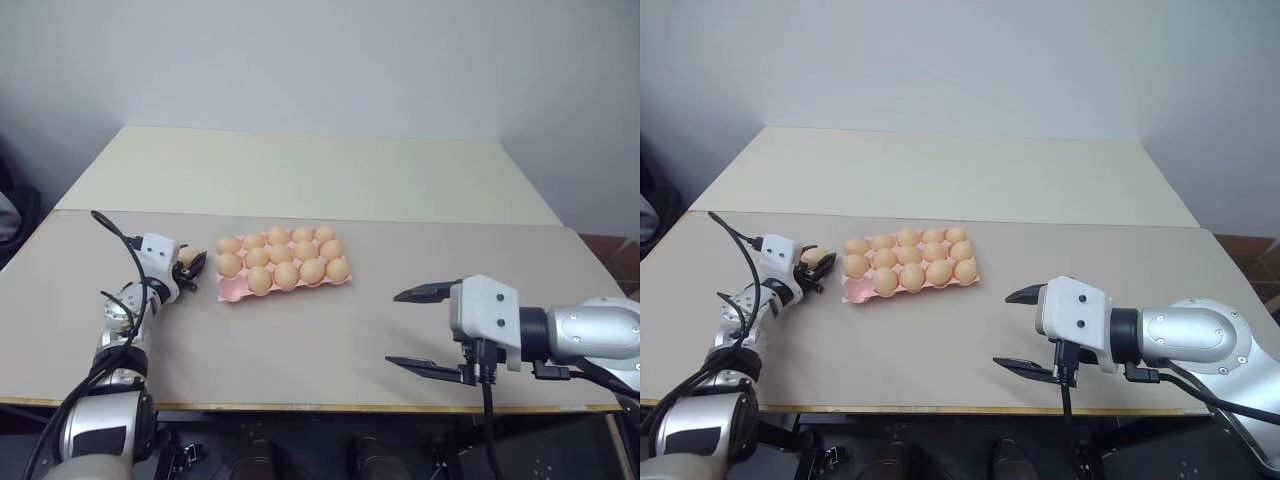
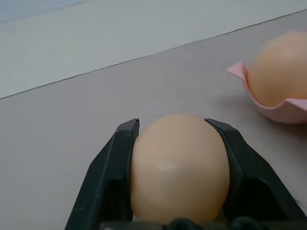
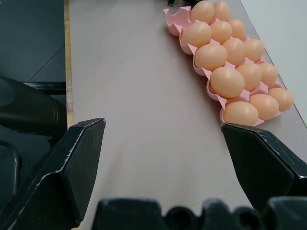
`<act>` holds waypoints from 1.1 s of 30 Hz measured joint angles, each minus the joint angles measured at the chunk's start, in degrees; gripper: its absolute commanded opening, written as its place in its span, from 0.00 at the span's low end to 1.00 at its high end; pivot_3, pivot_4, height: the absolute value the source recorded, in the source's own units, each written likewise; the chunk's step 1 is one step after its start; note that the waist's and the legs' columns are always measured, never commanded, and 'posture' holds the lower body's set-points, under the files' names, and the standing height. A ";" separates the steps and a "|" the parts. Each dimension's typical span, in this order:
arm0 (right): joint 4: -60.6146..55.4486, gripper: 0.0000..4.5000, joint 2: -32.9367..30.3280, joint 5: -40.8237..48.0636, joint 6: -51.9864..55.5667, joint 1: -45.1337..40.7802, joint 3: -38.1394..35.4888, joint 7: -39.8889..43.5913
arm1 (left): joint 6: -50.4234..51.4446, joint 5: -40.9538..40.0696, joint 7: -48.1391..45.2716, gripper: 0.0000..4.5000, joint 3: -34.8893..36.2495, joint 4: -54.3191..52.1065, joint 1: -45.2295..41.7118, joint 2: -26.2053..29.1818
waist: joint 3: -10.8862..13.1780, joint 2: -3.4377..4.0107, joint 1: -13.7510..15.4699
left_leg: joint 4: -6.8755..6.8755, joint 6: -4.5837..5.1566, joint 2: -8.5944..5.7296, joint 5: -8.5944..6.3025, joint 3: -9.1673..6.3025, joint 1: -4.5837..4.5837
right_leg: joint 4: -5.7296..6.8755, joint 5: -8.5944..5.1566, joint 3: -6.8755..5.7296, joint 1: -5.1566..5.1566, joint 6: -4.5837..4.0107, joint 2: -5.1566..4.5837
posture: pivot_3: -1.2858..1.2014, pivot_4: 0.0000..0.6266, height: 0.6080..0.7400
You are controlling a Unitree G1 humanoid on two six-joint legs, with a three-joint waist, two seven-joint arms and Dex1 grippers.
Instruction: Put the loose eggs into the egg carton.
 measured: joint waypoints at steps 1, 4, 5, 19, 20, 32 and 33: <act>0.01 1.00 0.00 -0.01 0.00 -0.02 0.02 0.01 | -0.05 -0.21 -0.54 0.42 0.01 -1.54 1.21 0.18 | 0.00 0.00 -0.03 | 0.00 0.00 0.00 0.00 0.00 0.00 | 0.00 0.02 0.00 0.00 -0.03 0.00 | 0.52 0.24 1.00; 0.04 1.00 0.02 -0.45 -0.02 -0.09 0.44 0.00 | 0.93 -1.40 -2.39 0.42 0.11 -7.86 5.27 0.49 | 0.00 0.00 -0.02 | 0.00 0.00 0.00 0.00 0.00 -0.01 | 0.01 0.02 0.00 -0.01 -0.03 0.00 | 0.52 0.24 1.00; 0.04 1.00 0.03 -0.63 -0.03 -0.10 0.67 0.00 | 1.19 -1.94 -3.06 0.42 0.11 -9.71 6.29 0.50 | 0.00 0.00 0.03 | 0.00 0.00 0.00 0.00 0.00 -0.01 | 0.01 0.02 0.00 -0.01 -0.04 -0.01 | 0.52 0.24 1.00; 0.02 1.00 1.05 -1.72 -0.10 0.07 1.15 -0.63 | 14.57 -15.65 -20.86 0.42 -1.44 -40.19 16.47 3.77 | -0.01 -0.01 0.40 | 0.00 0.00 -0.01 0.01 0.00 0.03 | 0.01 -0.32 0.01 0.03 -0.13 -0.01 | 0.52 0.24 1.00; -0.01 1.00 1.13 -1.81 -0.10 0.07 1.21 -0.70 | 14.94 -15.44 -21.16 0.42 -2.35 -39.81 15.60 3.10 | -0.01 -0.02 0.43 | 0.00 0.00 -0.01 0.01 -0.02 0.02 | 0.00 -0.30 0.01 0.03 -0.10 0.00 | 0.52 0.24 1.00; -2.27 1.00 1.22 -1.67 0.26 2.29 0.68 -2.72 | 12.78 -12.22 -26.19 0.69 -5.82 -33.40 12.31 2.45 | -0.01 -0.03 0.10 | 0.00 0.00 0.00 0.01 -0.04 0.03 | 0.00 -0.25 0.03 0.03 -0.02 0.03 | 0.52 0.24 1.00; -2.43 1.00 1.22 -1.58 0.26 2.34 0.68 -2.92 | 11.93 -12.17 -26.33 0.79 -5.82 -33.36 12.31 2.45 | -0.01 -0.03 0.20 | 0.00 0.00 -0.01 0.01 -0.04 0.02 | -0.01 -0.26 0.03 0.03 -0.04 0.03 | 0.52 0.24 1.00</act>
